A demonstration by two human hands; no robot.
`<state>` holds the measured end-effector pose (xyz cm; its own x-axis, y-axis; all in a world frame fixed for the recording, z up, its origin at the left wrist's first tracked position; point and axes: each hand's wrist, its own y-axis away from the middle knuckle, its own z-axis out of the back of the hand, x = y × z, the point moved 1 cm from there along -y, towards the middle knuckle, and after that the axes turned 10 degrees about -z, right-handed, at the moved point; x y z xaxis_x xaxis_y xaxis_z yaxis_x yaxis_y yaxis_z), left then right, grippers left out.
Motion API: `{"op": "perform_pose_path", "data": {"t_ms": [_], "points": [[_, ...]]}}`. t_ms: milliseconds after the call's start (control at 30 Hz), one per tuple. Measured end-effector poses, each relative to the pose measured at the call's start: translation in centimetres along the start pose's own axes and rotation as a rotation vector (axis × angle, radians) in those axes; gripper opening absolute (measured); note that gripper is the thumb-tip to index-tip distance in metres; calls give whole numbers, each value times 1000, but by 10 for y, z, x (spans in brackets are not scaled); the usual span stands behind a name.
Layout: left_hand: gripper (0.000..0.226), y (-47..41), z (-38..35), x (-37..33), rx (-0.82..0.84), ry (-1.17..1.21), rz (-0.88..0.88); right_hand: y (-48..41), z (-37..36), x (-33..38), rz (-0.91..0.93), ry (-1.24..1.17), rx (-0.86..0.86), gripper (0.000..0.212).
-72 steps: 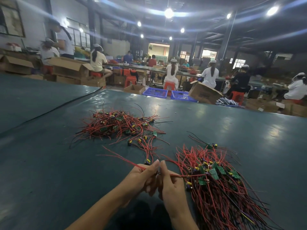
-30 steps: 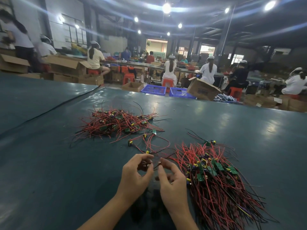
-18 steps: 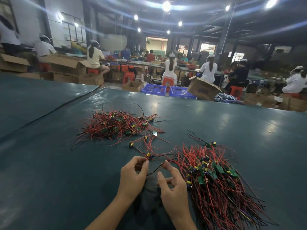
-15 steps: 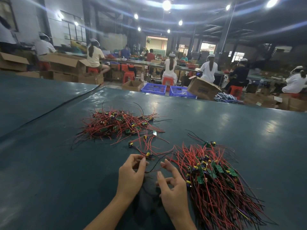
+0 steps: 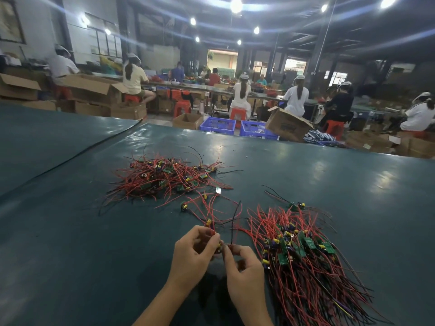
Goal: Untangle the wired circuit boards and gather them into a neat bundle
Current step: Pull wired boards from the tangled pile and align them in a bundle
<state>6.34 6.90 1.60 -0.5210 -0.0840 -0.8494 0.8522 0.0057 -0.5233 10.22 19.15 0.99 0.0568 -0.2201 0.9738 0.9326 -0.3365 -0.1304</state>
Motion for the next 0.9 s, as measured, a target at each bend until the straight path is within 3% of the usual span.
{"op": "perform_pose_path", "data": {"t_ms": [200, 400, 633, 800, 900], "points": [[18, 2, 3, -11, 20, 122, 91, 0, 2, -3, -61, -119, -71, 12], [13, -1, 1, -12, -53, 330, 254, -1, 1, -2, -62, -214, -140, 25], [33, -1, 3, -16, -6, 480, 326, -5, -1, 6, -141, -353, -96, 38], [36, 0, 5, -17, 62, 364, 289, -1, -5, 16, -109, -380, -7, 35], [29, 1, 6, -18, 98, 330, 287, -1, -5, 18, -110, -382, -67, 30]]}}
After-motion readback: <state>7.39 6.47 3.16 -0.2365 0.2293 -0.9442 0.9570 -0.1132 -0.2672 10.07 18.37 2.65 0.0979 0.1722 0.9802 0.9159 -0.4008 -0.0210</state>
